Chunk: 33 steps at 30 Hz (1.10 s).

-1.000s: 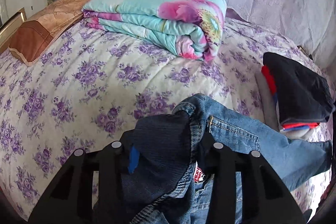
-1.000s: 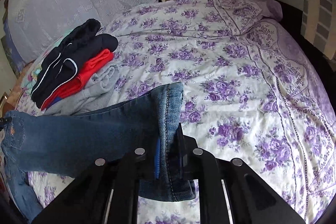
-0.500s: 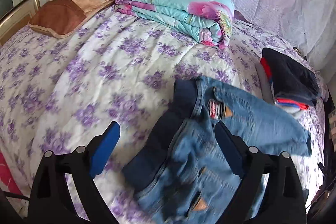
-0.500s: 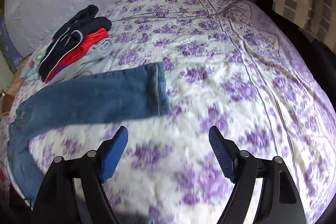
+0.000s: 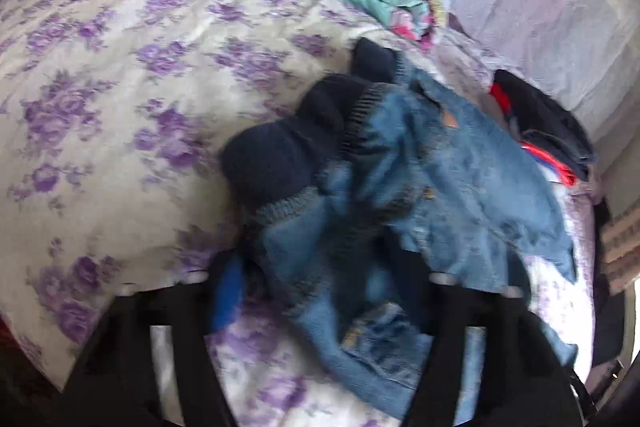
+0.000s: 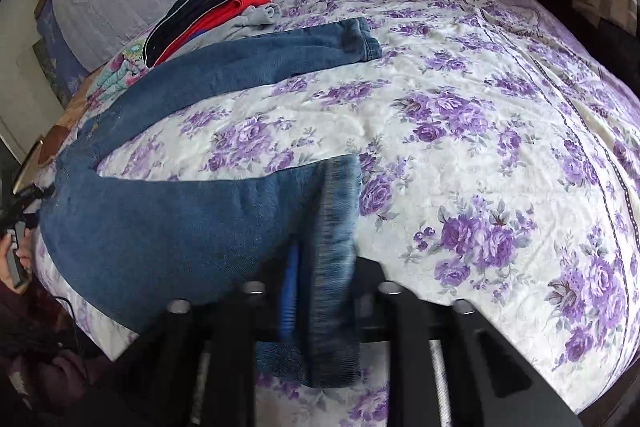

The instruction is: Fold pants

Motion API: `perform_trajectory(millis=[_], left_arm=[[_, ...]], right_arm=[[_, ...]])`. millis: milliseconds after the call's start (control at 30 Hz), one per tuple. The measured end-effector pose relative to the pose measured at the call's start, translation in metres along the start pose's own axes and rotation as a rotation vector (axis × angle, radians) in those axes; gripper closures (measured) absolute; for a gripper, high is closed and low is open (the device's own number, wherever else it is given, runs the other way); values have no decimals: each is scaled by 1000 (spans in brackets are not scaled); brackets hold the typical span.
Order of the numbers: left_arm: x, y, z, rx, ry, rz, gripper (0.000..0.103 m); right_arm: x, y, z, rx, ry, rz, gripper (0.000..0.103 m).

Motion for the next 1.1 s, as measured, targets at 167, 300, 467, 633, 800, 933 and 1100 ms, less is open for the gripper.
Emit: perform_trajectory(millis=[167, 300, 467, 633, 800, 933, 1100], left_arm=[[-5, 63, 10, 32, -50, 126, 91], [-37, 57, -8, 80, -36, 74, 91], [-46, 49, -33, 159, -48, 77, 69], [-24, 100, -12, 191, -137, 198, 62], [-31, 53, 24, 168, -263, 115, 53], [-44, 17, 4, 191, -284, 63, 46], [-2, 54, 38, 58, -284, 56, 12]], right_arm=[[20, 37, -1, -21, 54, 82, 92], [11, 18, 24, -94, 28, 28, 91], [7, 8, 34, -211, 34, 49, 60], [32, 54, -1, -93, 31, 173, 56], [9, -9, -36, -25, 64, -50, 57], [-4, -28, -34, -44, 45, -83, 55], [67, -2, -107, 18, 226, -15, 26]])
Point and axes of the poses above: each gripper's, at about its wrist camera, not at the fingertips, and y roughly against the way its jaws point, z to its right, x to its top, the point moved 10 cm from there along -y, roughly the way its jaws point, and after that the axes turned 1 degree about y, right-handed, at the moved point
